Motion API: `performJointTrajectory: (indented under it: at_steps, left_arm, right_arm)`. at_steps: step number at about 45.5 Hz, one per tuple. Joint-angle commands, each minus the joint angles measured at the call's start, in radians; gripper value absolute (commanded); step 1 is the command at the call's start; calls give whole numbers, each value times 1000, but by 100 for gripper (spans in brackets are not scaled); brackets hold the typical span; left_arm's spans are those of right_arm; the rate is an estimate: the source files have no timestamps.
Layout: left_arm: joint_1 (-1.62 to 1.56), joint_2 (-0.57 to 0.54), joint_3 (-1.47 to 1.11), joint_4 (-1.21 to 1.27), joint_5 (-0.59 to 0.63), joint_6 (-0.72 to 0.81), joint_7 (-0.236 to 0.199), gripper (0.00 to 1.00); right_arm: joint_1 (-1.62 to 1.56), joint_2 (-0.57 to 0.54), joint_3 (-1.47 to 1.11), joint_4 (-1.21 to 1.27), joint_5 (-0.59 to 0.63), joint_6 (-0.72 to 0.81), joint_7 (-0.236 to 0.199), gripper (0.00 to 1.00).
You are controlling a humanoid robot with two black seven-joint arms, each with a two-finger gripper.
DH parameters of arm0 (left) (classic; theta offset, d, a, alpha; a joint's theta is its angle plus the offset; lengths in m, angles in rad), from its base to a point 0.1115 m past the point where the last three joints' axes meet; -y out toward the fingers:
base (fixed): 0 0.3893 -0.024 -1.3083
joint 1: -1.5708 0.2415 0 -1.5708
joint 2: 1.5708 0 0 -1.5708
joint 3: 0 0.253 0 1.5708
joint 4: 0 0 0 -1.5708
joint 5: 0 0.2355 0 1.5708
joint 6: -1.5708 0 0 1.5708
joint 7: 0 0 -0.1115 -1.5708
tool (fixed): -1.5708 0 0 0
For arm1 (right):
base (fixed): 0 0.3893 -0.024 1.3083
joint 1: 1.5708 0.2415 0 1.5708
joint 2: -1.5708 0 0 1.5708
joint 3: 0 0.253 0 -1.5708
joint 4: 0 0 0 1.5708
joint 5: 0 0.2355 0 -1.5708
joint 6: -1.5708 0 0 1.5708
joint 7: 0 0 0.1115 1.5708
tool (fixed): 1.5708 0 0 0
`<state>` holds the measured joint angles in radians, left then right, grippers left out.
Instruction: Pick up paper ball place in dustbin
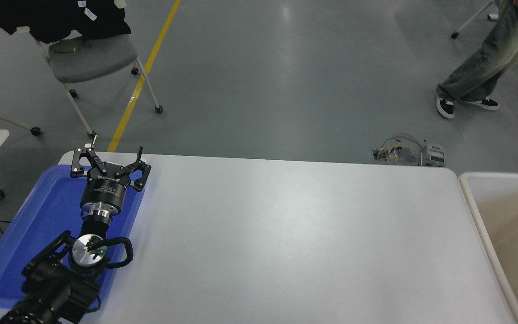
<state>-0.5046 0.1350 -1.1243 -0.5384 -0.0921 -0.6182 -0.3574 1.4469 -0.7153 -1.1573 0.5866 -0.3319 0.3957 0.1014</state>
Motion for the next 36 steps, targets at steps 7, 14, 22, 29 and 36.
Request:
performJointTrajectory:
  at_steps: [7,14,22,29,36]
  left_arm:
    - [0,0,0,0,0,0,0,100]
    - [0,0,0,0,0,0,0,100]
    - [0,0,0,0,0,0,0,100]
    - [0,-2,0,0,0,0,0,100]
    - [0,0,0,0,0,0,0,100]
  right_arm:
    - [-494,-24,352,-399,4,-172,-6,0]
    - [-649,26,484,-473,2,-233,-6,0]
    - [-760,74,548,-487,2,-302,-6,0]
    - [-827,123,622,-488,2,-347,-6,0]
    - [-887,168,677,-504,4,-374,-8,0]
